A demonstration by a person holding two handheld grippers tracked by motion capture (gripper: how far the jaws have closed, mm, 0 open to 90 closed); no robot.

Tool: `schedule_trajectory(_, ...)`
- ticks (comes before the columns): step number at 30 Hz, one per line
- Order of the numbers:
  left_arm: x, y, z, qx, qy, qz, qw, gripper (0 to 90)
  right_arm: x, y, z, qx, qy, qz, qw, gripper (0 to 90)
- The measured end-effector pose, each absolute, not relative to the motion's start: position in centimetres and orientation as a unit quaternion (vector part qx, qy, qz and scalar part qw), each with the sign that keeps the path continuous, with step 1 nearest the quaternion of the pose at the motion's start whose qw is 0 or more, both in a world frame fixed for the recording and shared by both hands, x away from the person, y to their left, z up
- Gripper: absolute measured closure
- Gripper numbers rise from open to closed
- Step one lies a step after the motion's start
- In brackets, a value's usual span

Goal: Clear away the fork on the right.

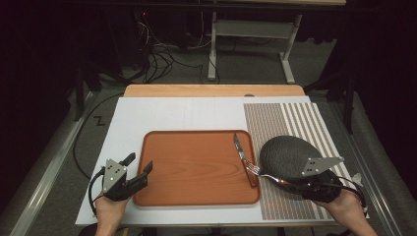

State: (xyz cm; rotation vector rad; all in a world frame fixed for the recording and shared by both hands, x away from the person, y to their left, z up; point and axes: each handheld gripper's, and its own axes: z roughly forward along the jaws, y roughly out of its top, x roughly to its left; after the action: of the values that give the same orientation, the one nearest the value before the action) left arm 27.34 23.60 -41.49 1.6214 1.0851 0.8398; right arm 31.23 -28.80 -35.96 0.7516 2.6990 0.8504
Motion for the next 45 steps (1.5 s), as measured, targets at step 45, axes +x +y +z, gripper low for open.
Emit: schedule_trajectory(45,27.2,23.7,-41.4,0.664,0.444,0.344,0.493,34.9,36.9,-16.5,-38.2,0.281,0.922,0.248,0.097,78.5)
